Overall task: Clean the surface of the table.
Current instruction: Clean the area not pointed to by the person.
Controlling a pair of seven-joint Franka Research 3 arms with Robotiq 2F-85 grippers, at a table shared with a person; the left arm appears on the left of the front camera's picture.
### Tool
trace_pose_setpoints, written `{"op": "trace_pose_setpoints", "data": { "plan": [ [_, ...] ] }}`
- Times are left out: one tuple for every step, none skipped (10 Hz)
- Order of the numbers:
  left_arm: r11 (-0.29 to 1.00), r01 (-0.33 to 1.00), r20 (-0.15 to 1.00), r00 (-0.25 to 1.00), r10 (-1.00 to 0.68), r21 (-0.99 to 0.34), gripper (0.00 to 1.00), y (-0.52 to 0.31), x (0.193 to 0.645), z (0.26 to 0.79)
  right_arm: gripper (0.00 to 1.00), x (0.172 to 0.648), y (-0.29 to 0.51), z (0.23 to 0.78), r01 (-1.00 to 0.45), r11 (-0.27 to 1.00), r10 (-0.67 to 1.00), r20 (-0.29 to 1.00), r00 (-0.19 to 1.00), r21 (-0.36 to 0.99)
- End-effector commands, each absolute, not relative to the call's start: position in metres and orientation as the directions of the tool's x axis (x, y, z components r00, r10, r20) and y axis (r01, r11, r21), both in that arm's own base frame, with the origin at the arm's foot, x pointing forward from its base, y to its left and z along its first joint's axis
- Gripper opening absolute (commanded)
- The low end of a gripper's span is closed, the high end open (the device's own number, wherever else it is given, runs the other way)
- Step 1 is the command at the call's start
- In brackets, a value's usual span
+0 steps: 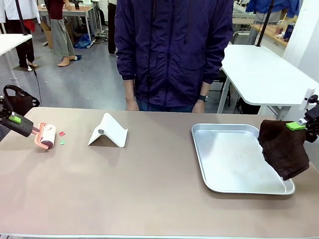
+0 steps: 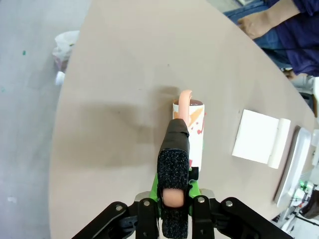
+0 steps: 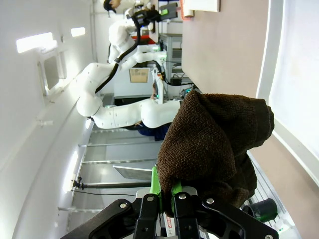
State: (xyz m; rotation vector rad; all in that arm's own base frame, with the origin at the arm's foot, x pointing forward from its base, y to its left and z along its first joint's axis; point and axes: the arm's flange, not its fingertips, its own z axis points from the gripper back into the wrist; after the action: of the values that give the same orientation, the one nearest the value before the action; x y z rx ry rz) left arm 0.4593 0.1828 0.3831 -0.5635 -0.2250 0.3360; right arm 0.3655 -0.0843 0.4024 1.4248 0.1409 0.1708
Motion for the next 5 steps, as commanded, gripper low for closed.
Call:
{"op": "trace_pose_setpoints", "data": {
  "plan": [
    [0.825,-0.225,0.048,0.955,0.291,-0.518,0.22,0.162,0.45,0.337,0.08,0.365,-0.085,0.406,-0.037,0.135,0.2,0.01,0.98,0.99],
    [0.827,-0.207,0.041,0.963,0.268,-0.523,0.22,0.151,0.455,0.335,0.08,0.365,-0.085,0.406,-0.037,0.135,0.2,0.01,0.98,0.99],
    [0.826,-0.196,0.034,0.967,0.251,-0.529,0.22,0.141,0.461,0.331,0.08,0.365,-0.085,0.406,-0.037,0.135,0.2,0.01,0.98,0.99],
    [0.823,-0.198,0.015,0.97,0.243,-0.532,0.22,0.134,0.47,0.327,0.08,0.365,-0.085,0.406,-0.037,0.135,0.2,0.01,0.98,0.99],
    [0.814,-0.205,-0.017,0.972,0.234,-0.544,0.22,0.127,0.479,0.324,0.08,0.365,-0.085,0.406,-0.037,0.135,0.2,0.01,0.98,0.99]
  ]
}}
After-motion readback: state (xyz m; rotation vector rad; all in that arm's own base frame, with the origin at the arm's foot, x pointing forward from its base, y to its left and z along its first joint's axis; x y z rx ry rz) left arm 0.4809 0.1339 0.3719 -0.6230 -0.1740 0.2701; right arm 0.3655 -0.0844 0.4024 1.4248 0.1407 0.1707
